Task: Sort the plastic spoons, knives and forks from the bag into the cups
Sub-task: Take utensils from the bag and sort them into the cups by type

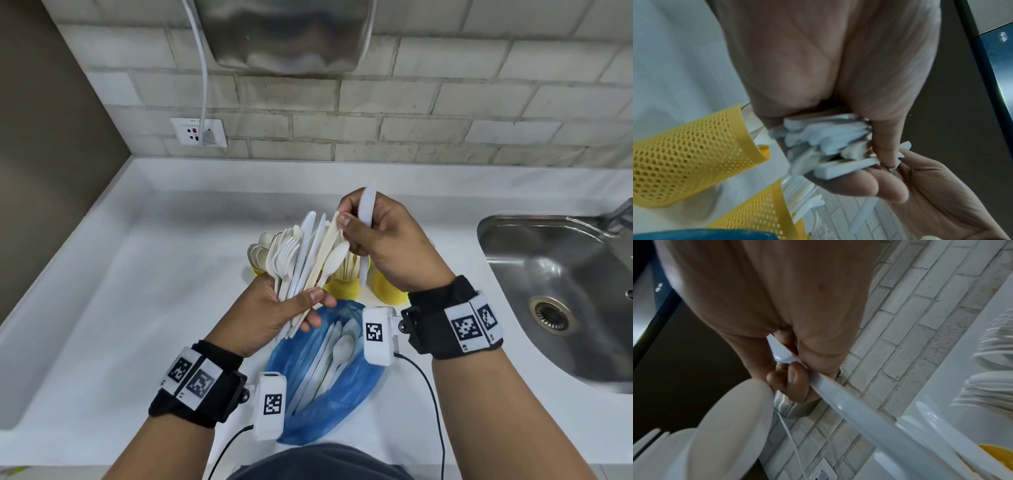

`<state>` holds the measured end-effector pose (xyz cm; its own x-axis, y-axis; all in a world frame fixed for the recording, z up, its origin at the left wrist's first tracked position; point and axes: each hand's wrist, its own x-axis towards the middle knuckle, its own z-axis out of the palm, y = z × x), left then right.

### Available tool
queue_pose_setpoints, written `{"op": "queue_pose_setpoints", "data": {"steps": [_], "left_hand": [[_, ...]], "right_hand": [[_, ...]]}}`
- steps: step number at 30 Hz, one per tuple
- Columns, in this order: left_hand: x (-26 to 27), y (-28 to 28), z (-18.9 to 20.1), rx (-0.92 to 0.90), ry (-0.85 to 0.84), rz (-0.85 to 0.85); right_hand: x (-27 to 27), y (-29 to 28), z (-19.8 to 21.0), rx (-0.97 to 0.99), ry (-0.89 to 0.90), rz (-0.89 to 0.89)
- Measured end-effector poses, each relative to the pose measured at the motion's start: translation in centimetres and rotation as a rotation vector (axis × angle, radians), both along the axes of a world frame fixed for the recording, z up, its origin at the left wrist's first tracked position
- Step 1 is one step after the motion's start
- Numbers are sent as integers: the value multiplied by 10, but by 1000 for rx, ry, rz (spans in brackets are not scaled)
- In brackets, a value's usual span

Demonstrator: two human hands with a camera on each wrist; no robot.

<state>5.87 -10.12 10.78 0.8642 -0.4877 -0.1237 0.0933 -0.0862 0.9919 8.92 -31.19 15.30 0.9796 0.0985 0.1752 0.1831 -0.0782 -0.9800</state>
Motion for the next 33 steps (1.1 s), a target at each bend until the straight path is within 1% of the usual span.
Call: {"op": "queue_pose_setpoints", "data": {"steps": [7, 9, 12, 14, 19, 21, 24, 29, 31, 33], "left_hand": [[8, 6, 1, 20, 0, -12], [9, 6, 1, 14, -3, -29], [9, 4, 0, 8, -8, -38], [9, 4, -1, 5, -10, -44], [11, 3, 0, -16, -6, -50], [11, 2, 1, -37, 0, -57], [10, 2, 0, -58, 20, -63], [7, 3, -1, -69, 35, -66], [7, 4, 0, -78, 37, -71], [6, 5, 1, -82, 36, -75]], "right_hand": [[6, -6, -4, 234, 27, -138], [7, -6, -8, 292, 52, -131], [3, 0, -17, 274, 93, -68], [0, 4, -19, 270, 82, -46], [3, 8, -19, 267, 85, -95], [4, 10, -18, 291, 78, -145], [7, 8, -11, 430, 39, -261], [13, -14, -3, 836, 60, -452], [13, -19, -1, 941, 54, -514], [11, -21, 3, 1005, 1, -603]]}}
